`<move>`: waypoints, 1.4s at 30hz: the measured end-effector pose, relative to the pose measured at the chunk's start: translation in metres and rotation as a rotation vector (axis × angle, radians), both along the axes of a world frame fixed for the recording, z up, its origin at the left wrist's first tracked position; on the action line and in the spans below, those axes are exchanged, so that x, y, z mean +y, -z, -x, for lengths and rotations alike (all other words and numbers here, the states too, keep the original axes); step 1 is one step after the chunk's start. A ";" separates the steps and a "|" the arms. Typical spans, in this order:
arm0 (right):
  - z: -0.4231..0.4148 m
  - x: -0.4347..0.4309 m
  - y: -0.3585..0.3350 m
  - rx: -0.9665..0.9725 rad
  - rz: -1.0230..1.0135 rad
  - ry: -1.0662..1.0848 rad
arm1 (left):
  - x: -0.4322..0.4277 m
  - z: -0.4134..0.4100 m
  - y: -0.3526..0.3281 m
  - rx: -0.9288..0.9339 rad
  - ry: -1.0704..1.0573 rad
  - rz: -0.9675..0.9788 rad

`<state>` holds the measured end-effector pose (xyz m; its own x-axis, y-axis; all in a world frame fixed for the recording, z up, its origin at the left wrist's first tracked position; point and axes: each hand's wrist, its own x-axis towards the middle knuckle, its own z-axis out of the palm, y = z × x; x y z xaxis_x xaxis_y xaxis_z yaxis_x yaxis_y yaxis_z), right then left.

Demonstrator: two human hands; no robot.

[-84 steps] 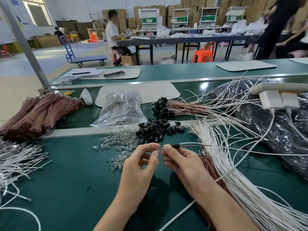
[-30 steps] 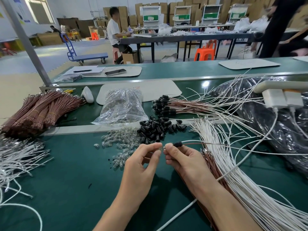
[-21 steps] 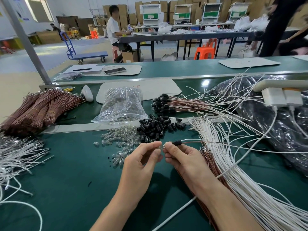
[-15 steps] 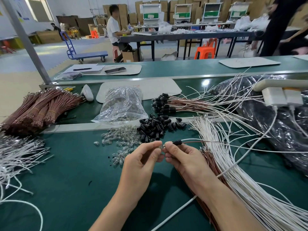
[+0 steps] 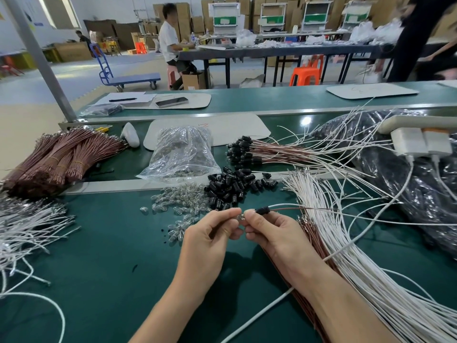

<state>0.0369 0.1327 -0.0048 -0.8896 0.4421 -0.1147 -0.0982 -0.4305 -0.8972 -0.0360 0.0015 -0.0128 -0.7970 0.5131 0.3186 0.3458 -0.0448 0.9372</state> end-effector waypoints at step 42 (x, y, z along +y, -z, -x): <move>-0.002 0.006 -0.006 0.070 0.280 0.132 | -0.003 0.004 0.002 0.168 -0.231 -0.088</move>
<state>0.0385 0.1387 0.0016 -0.8364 0.5145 -0.1889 -0.2271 -0.6390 -0.7349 -0.0401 -0.0017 -0.0144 -0.8219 0.2887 0.4910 0.5061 -0.0253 0.8621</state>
